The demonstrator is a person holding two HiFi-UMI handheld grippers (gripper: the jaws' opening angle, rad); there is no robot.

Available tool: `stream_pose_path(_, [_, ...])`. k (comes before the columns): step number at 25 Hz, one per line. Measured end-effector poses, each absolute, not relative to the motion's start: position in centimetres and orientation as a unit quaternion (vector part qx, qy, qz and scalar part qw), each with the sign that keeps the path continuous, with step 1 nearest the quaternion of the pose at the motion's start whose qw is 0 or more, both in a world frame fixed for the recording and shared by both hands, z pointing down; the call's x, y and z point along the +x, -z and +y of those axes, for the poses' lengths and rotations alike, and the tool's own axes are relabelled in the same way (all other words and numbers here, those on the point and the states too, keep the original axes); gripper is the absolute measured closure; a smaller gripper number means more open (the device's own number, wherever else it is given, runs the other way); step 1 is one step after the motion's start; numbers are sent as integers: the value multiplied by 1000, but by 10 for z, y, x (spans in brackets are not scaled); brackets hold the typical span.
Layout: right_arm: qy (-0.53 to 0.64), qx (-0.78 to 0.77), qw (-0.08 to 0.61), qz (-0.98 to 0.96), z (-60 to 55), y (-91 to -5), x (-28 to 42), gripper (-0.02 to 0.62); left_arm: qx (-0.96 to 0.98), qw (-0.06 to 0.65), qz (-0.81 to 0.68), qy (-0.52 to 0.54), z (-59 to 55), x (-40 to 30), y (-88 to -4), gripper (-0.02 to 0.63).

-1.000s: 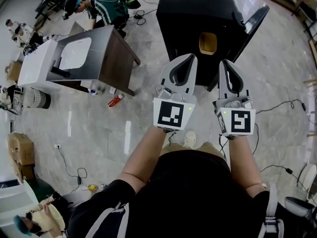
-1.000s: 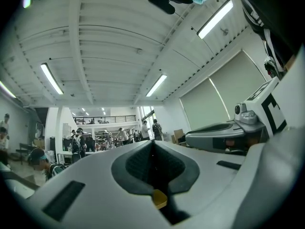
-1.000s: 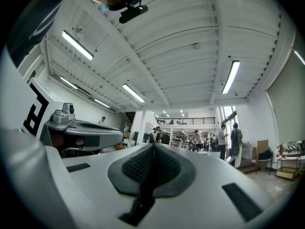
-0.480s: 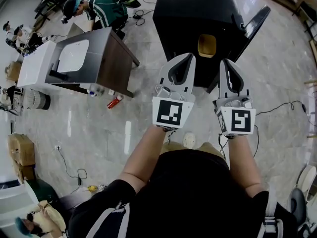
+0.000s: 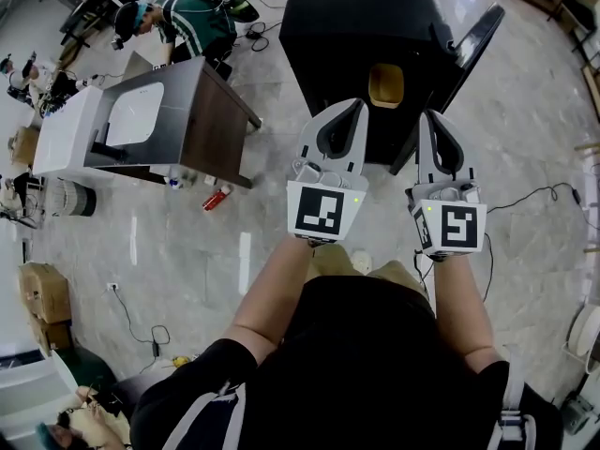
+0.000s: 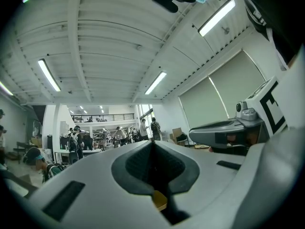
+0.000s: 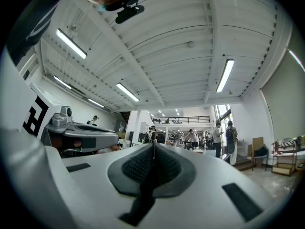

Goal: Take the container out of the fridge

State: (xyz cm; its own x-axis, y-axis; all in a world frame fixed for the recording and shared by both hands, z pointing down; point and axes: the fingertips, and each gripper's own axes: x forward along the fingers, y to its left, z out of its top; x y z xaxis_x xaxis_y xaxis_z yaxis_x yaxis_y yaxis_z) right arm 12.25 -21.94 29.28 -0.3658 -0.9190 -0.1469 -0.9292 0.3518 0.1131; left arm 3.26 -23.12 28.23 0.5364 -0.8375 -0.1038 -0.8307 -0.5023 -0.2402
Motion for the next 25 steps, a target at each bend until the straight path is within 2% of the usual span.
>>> stream_pose_path(12, [-78, -594, 20, 801, -242, -303, 121, 558, -882, 158, 444, 4, -259, 30, -286, 581])
stream_pose_path(25, [-72, -641, 3, 764, -300, -300, 82, 558, -908, 124, 399, -39, -326, -11, -282, 581])
